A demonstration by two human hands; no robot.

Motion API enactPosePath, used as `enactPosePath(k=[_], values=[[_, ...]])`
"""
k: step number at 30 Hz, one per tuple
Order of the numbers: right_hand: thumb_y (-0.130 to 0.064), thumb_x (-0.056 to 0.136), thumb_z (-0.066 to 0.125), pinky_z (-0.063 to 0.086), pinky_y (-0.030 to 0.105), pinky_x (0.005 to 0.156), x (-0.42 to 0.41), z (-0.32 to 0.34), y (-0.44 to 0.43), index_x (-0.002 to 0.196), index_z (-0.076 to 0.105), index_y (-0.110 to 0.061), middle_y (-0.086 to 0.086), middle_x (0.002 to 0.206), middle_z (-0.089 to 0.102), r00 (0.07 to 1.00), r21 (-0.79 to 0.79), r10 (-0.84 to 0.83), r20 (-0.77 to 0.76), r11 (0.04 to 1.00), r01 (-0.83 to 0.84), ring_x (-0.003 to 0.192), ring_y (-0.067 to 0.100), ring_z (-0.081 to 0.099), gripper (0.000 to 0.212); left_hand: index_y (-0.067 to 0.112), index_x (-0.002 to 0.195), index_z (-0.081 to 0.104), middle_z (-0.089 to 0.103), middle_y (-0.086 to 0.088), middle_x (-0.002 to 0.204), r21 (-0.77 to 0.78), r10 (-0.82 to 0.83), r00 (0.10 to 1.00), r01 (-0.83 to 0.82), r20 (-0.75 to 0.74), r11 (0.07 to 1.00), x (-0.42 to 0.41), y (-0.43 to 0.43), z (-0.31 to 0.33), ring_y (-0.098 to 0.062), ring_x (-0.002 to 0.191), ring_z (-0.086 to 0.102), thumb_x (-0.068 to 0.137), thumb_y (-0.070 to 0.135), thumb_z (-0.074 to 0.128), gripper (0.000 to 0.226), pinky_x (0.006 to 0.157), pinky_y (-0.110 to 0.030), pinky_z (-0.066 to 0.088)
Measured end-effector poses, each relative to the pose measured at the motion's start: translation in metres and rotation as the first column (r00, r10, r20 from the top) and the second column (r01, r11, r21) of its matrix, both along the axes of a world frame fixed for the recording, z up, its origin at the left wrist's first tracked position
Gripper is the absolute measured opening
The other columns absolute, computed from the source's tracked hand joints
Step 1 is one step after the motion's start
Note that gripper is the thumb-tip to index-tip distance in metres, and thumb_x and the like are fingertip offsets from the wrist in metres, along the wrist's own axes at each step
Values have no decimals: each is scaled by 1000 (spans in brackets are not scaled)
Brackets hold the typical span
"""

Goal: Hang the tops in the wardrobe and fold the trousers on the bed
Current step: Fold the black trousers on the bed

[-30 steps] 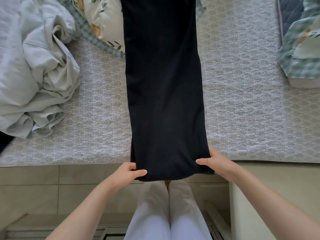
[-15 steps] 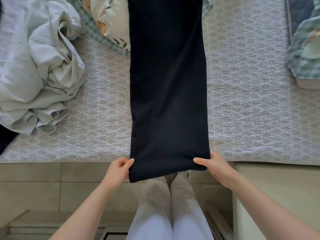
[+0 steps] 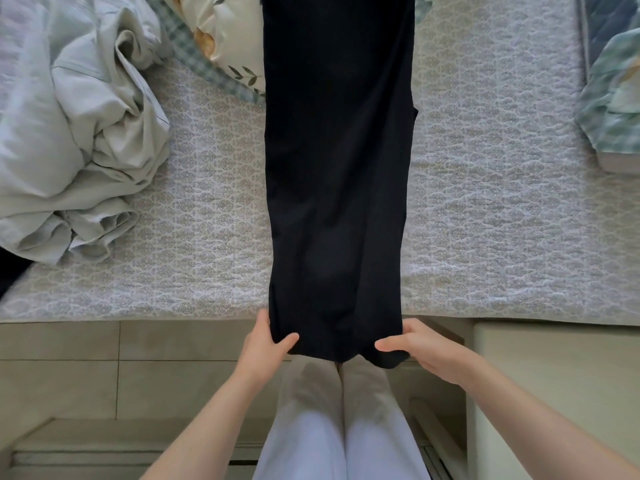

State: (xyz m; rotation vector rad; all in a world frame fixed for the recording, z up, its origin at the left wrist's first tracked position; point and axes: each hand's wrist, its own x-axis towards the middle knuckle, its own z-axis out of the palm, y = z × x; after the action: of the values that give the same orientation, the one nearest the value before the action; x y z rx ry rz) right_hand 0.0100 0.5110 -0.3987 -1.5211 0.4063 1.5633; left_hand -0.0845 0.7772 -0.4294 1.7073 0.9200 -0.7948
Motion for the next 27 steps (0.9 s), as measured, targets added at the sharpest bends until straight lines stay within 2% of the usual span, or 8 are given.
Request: enactPosePath(k=[5,8,12,17,19,21,24,27], values=[[-14,87,66,49,12,73,-4,25,4,121,57,-27,-13,113,67,978,-111,39,205,994,-17,102,0,63,37,21,110,70,75,10,102,-138,62,996,-69,-60,988,1,7,1,-11,100,70,91,29,69,21,89,-30,56],[-10,90,65,49,13,77,-7,42,-11,118,62,-23,-12,108,72,942,-75,-71,329,992,101,101,-1,65,31,13,103,74,77,2,98,-256,111,991,-127,-78,958,-1,13,13,-13,95,72,92,25,67,17,81,-20,54],[-17,96,58,48,19,87,-11,52,-26,109,70,-22,-13,103,74,942,-120,-197,271,964,236,99,0,67,18,12,102,75,77,1,99,-250,141,986,-160,-93,955,-9,16,17,-14,98,71,91,24,68,17,90,-27,52],[-27,92,57,51,26,87,1,12,-31,99,69,-14,-4,98,72,926,-406,357,122,870,-282,94,12,65,19,18,99,70,72,4,98,144,-278,946,302,-165,942,14,22,-13,-18,100,65,91,17,59,14,88,-33,51],[-24,90,54,45,22,64,25,7,-27,72,56,-13,-1,75,60,819,-501,569,70,730,-464,75,18,56,21,13,94,67,69,-1,93,239,-251,960,275,-127,931,45,24,-13,-22,94,65,92,12,55,12,79,-33,50],[-18,90,50,37,27,57,59,5,-20,60,44,-13,1,63,50,787,-569,600,146,701,-429,69,23,50,31,9,99,65,67,-2,96,332,-202,979,197,-20,922,84,27,-6,-21,94,62,93,11,55,11,78,-31,46],[-15,93,48,48,35,80,117,3,-6,88,65,-2,11,90,67,826,-573,423,373,805,-154,92,29,61,22,13,113,62,62,3,106,303,-81,980,23,181,953,144,31,7,-16,100,58,96,21,58,20,86,-30,44],[-21,96,52,45,38,96,173,3,12,129,53,-2,12,121,61,816,-514,250,521,855,66,111,28,57,38,14,116,60,64,4,109,174,53,959,-104,277,979,198,34,9,-14,100,60,95,30,60,26,84,-27,49]])
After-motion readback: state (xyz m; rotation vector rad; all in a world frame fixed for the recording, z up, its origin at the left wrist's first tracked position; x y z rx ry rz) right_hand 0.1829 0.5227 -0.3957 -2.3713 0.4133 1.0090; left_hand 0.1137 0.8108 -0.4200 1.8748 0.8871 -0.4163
